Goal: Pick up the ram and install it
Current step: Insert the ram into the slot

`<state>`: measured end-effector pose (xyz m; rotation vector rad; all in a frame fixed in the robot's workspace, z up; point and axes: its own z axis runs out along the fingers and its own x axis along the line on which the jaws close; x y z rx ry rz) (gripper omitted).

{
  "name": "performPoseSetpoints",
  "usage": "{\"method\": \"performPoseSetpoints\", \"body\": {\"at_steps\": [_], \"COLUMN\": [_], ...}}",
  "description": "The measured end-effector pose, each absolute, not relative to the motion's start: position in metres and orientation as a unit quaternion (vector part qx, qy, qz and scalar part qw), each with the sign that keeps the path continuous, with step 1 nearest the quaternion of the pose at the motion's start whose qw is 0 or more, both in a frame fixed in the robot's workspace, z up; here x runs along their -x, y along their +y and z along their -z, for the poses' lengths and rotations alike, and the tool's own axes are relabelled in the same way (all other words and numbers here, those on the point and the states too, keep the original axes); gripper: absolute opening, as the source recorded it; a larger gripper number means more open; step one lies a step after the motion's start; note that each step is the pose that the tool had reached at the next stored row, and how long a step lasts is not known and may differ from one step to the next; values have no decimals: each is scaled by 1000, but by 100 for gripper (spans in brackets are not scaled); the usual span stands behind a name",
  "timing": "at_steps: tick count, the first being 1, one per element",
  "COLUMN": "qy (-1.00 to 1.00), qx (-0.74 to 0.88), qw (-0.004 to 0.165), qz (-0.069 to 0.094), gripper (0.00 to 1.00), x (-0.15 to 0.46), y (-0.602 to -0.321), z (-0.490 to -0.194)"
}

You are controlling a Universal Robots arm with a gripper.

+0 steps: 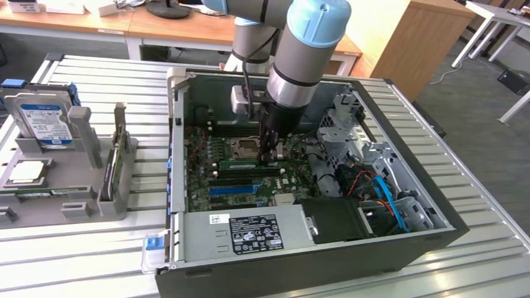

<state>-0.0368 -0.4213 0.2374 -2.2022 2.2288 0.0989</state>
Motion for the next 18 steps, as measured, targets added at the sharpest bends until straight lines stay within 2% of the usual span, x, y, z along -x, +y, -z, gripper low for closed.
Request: {"method": "performPoseSetpoints", "body": {"at_steps": [18], "qy": [711], "qx": [702], "qw": [3], "qz": [-32], "gripper": [12], "x": [37], "y": [-423], "z": [-237]}}
